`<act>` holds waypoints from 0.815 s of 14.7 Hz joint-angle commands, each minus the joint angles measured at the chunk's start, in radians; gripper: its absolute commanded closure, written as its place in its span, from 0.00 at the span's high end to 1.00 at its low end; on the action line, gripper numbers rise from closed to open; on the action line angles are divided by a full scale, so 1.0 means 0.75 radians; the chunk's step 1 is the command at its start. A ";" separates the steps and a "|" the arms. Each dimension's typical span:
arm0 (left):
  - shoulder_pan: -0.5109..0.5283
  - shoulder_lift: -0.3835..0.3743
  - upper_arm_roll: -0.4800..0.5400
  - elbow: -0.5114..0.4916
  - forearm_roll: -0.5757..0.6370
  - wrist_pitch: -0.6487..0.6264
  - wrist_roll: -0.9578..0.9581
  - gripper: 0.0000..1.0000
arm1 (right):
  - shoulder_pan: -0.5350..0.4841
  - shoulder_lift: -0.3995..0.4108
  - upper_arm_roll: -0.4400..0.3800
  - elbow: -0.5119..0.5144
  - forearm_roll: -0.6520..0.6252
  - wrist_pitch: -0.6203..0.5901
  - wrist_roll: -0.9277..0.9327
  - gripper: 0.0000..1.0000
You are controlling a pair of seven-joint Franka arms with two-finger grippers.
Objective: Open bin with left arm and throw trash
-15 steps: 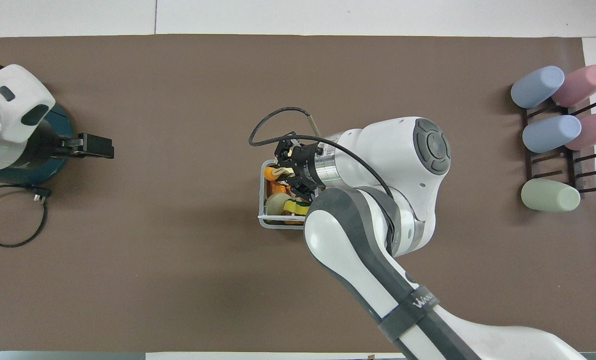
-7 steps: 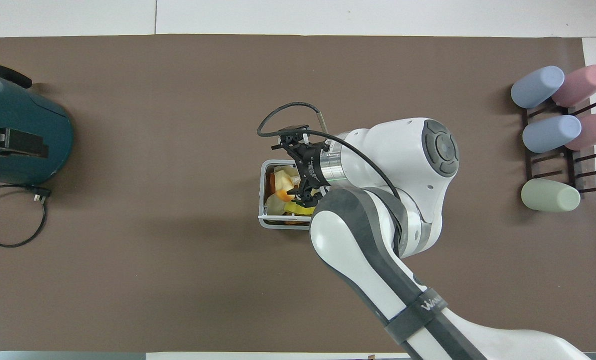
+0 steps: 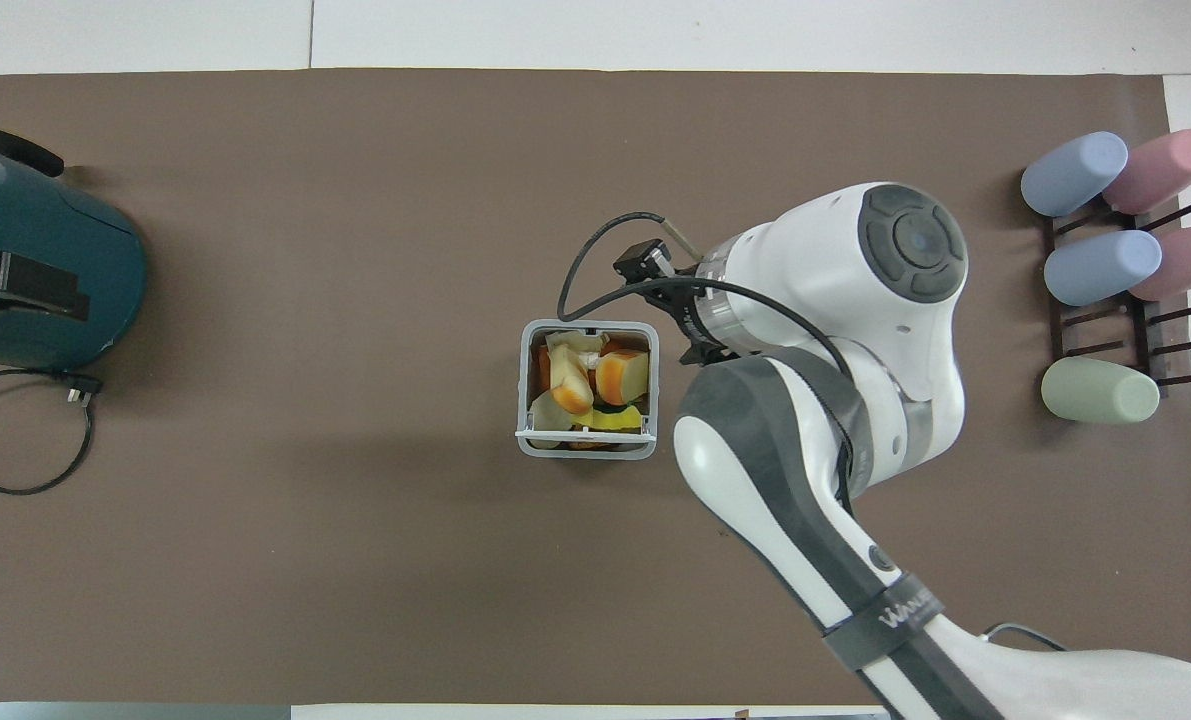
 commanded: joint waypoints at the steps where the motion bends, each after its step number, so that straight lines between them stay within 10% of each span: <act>1: 0.013 -0.059 -0.012 -0.065 0.007 -0.023 0.011 1.00 | -0.112 -0.047 0.007 0.138 -0.148 -0.273 -0.271 1.00; 12: 0.011 -0.070 -0.014 -0.088 -0.034 0.042 -0.042 1.00 | -0.523 -0.197 0.005 0.279 -0.433 -0.775 -1.263 1.00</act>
